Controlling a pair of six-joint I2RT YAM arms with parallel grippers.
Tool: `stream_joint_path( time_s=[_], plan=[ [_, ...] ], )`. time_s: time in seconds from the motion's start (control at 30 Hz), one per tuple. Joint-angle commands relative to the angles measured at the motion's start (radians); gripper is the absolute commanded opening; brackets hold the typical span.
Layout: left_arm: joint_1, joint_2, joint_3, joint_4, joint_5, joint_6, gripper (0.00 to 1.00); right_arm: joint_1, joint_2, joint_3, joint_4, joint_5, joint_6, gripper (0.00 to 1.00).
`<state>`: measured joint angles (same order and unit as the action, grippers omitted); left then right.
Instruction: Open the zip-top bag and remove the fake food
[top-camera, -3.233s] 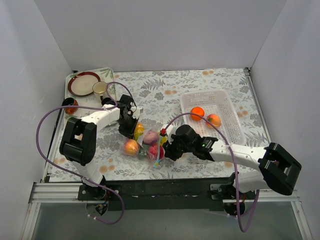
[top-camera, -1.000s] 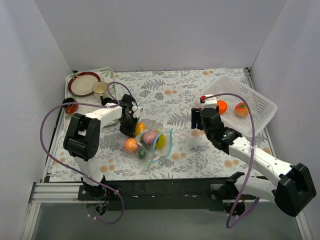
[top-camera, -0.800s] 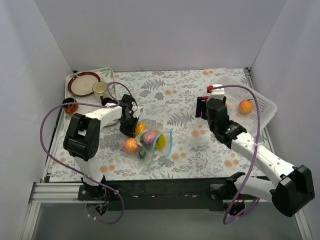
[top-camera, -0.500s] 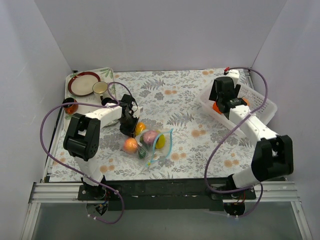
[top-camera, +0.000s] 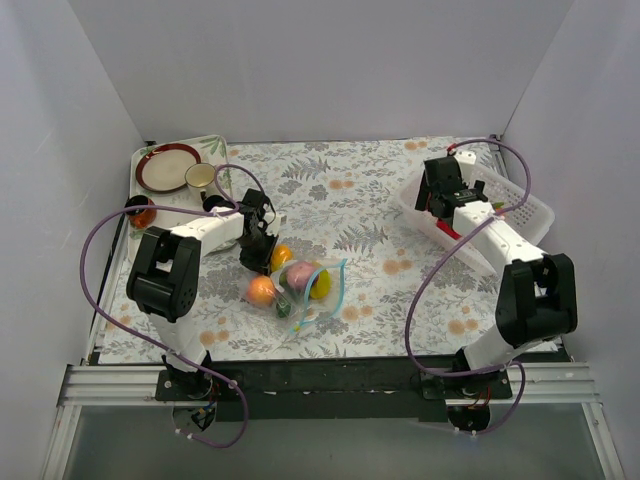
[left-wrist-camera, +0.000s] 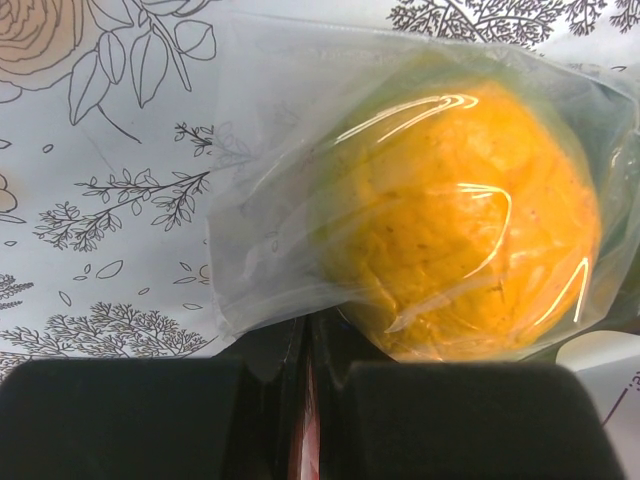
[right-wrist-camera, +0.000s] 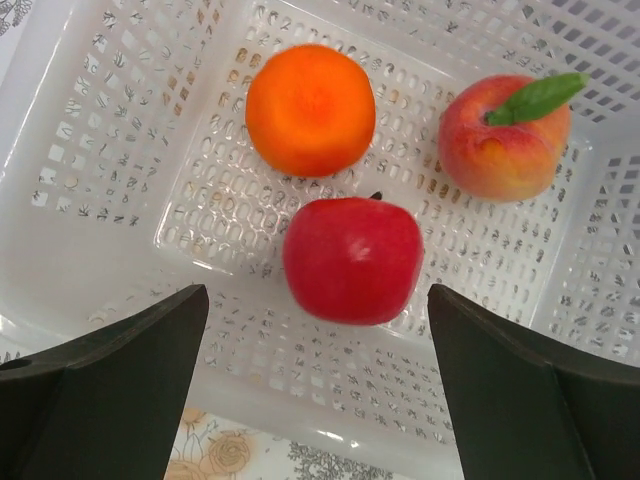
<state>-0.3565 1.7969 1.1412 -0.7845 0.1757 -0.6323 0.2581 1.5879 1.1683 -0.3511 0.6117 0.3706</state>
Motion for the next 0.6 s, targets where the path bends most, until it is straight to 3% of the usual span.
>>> stream_joint_path(
  time_s=[0.0,0.2,0.37,0.47,0.57],
  plan=[
    [-0.004,-0.019,-0.021,0.018,-0.012,0.022,0.00,0.000,-0.106,-0.065,-0.052,0.019,0.050,0.99],
    [-0.004,-0.018,-0.015,0.014,-0.008,0.025,0.00,-0.002,-0.189,-0.209,-0.081,0.033,0.090,0.94],
    [-0.004,-0.024,-0.003,0.001,0.001,0.025,0.00,-0.003,-0.160,-0.223,-0.150,0.043,0.142,0.82],
    [-0.004,-0.031,-0.001,-0.001,0.001,0.023,0.00,-0.003,-0.151,-0.229,-0.144,-0.022,0.142,0.76],
    [-0.004,-0.031,0.000,-0.002,0.001,0.023,0.00,0.001,-0.155,-0.242,-0.105,-0.160,0.146,0.63]
  ],
)
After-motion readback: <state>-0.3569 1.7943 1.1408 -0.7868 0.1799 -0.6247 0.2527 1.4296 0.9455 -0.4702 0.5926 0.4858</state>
